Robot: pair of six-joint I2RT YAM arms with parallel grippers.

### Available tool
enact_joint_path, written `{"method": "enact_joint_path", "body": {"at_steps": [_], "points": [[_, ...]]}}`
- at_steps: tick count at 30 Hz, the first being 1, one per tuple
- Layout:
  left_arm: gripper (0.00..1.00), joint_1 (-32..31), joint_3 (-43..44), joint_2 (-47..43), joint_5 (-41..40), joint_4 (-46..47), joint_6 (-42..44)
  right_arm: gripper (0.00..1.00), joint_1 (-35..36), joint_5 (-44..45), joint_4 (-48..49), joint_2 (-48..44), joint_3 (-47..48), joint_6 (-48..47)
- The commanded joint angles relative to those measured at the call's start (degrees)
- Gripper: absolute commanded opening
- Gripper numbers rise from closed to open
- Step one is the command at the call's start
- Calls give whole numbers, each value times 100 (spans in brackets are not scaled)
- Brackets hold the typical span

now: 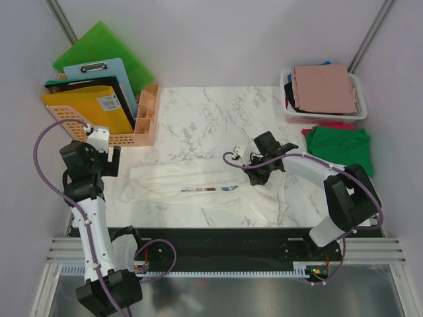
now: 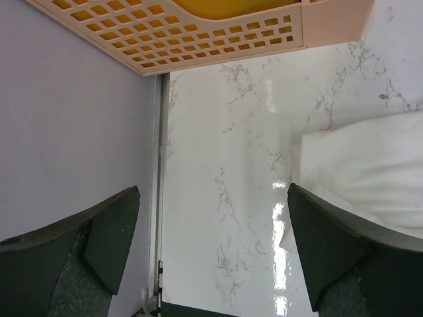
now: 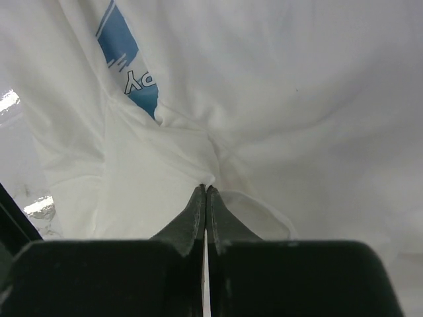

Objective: Fold and stack the t-shirts
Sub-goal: Fold the tshirt

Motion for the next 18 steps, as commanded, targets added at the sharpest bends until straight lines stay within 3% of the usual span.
{"method": "enact_joint_path", "body": {"at_steps": [1, 2, 5, 6, 7, 9, 12, 18], "points": [[100, 16, -78, 62, 53, 58, 95, 0, -6, -37, -177, -280, 256, -127], [100, 16, -78, 89, 53, 49, 104, 0, -15, 24, -230, -307, 265, -144], [100, 25, -78, 142, 97, 66, 183, 21, -32, 208, -459, -473, 274, -259], [100, 25, -78, 133, 115, 58, 192, 30, -50, 253, -486, -509, 256, -294], [100, 25, -78, 168, 115, 58, 201, 56, -59, 314, -555, -570, 239, -329], [100, 16, -96, 168, 150, 58, 210, 73, -146, 472, -582, -640, 221, -434], [100, 25, -131, 159, 203, 58, 245, 80, -322, 613, -670, -728, 168, -592], [100, 16, -262, 185, 308, 58, 280, 82, -630, 509, -837, -1175, 142, -681]]}}
